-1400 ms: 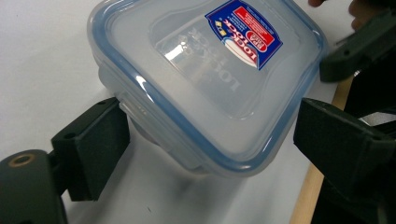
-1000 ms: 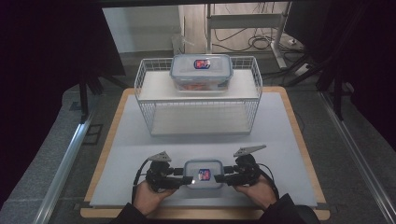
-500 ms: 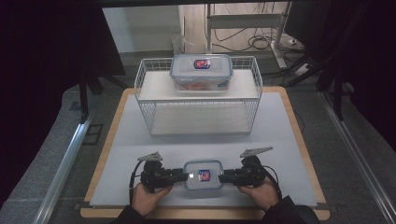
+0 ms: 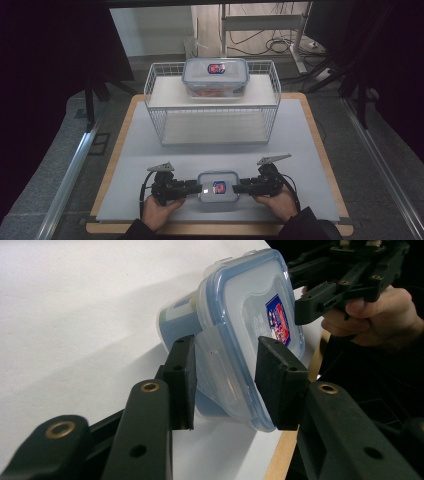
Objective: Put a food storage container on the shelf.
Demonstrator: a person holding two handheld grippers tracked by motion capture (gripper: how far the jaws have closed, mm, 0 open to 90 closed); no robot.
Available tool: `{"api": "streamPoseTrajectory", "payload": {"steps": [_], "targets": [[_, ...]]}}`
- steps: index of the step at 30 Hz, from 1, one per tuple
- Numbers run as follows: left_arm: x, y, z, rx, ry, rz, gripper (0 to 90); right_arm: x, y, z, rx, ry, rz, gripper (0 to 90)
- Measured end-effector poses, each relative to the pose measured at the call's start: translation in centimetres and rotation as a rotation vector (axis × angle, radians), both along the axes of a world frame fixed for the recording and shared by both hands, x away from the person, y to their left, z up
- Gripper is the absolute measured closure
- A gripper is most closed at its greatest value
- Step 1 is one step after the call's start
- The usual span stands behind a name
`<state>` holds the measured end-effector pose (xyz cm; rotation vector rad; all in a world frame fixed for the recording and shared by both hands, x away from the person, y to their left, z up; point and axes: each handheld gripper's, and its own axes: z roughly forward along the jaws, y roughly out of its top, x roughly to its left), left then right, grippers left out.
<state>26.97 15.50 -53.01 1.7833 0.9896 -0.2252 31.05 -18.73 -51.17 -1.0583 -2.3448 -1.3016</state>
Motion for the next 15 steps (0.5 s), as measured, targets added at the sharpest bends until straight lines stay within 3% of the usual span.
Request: {"api": "streamPoseTrajectory", "payload": {"steps": [6,9,15], "targets": [[0.07,-0.02,-0.08,-0.003,0.008,-0.003,60.9,0.44,-0.19,-0.27,0.031,0.052,0.006,53.3],[0.08,-0.01,-0.14,-0.003,0.010,-0.006,59.6,0.26,-0.08,-0.08,0.021,0.045,0.003,53.3],[0.17,0.06,-0.67,-0.029,0.055,-0.016,55.8,0.07,-0.01,0.01,0.024,0.036,-0.004,53.5]]}}
